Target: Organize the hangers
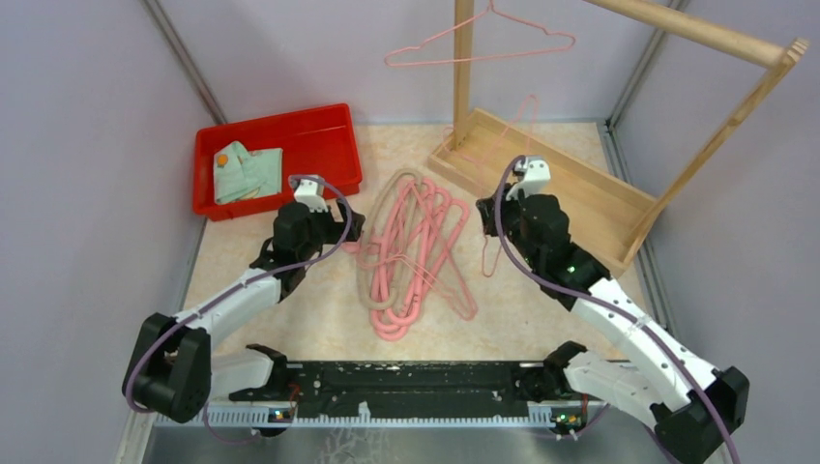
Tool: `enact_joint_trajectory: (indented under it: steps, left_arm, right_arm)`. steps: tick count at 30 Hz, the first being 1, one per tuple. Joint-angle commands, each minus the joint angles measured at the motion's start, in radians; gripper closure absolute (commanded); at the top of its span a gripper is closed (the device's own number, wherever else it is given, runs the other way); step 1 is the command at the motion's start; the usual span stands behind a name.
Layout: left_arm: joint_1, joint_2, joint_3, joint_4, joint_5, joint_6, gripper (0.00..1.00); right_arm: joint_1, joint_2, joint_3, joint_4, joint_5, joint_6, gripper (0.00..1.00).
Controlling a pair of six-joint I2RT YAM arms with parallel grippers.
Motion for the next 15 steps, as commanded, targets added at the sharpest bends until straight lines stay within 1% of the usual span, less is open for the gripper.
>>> enact_joint_trajectory:
  steps: [1, 4, 6, 15]
  left_arm:
    - [0.000, 0.009, 0.009, 0.013, 0.031, -0.015, 0.06]
    - [0.000, 0.014, 0.012, 0.013, 0.033, -0.012, 0.06]
    - [0.000, 0.014, 0.012, 0.012, 0.032, -0.009, 0.06]
    - [0.001, 0.014, 0.021, 0.009, 0.034, -0.003, 0.06]
  right_arm:
    - [-0.017, -0.083, 0.028, 0.100, 0.163, 0.016, 1.00]
    - [-0.034, -0.073, 0.081, 0.181, 0.207, -0.002, 1.00]
    - [-0.050, -0.029, 0.137, 0.211, 0.213, -0.013, 1.00]
    - [-0.169, 0.167, 0.351, 0.367, 0.118, 0.004, 1.00]
